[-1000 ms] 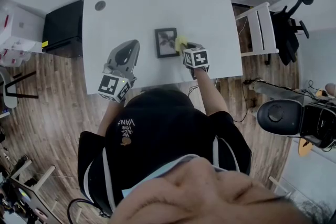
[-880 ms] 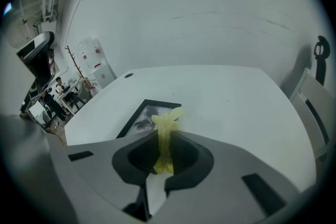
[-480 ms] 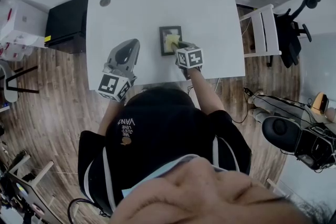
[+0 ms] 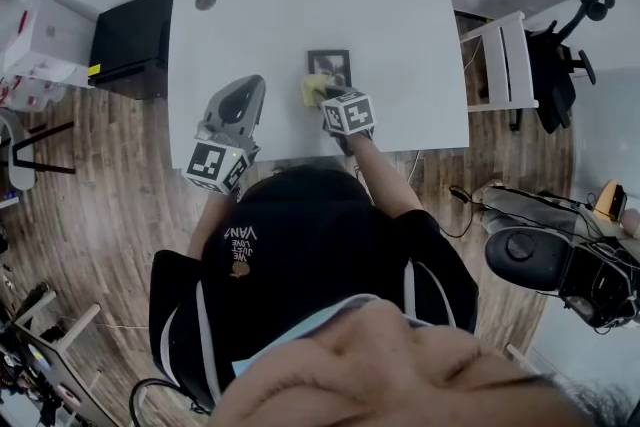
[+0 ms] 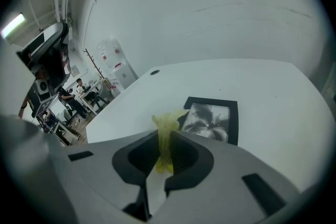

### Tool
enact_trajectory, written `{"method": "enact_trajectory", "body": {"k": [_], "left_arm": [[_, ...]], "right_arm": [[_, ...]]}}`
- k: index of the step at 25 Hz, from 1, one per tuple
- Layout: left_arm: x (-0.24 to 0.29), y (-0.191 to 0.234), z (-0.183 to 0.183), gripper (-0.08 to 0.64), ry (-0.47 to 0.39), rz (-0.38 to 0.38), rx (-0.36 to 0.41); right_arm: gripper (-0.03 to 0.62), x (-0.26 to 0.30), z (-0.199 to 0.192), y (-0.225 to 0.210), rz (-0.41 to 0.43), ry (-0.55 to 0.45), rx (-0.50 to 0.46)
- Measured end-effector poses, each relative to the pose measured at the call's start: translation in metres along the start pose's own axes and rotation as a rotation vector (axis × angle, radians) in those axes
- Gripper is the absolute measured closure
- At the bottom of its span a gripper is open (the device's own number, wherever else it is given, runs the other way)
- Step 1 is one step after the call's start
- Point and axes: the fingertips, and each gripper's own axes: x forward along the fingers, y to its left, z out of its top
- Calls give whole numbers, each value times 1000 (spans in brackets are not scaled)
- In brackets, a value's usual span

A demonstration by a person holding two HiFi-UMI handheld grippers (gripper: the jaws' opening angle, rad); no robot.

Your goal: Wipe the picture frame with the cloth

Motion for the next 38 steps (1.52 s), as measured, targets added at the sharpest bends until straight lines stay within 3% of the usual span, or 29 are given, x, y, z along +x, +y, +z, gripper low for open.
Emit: {"method": "enact_trajectory", "body": {"k": [12,21,31,38], "left_arm": [[10,-3,1,540,5,-18,-2],[28,-11,1,540,15,-56,1],[53,-26,-1,540,24,-93,-4],[51,-31,-2,540,20,-106,0]], "right_arm": [[552,1,-17,-23,-41,66,-51],[552,-25,-24,-65,-126,77,-52],[553,-53,-32,-108,-200,70,-15],[552,-58,-36,-111,-215,54,6]]}}
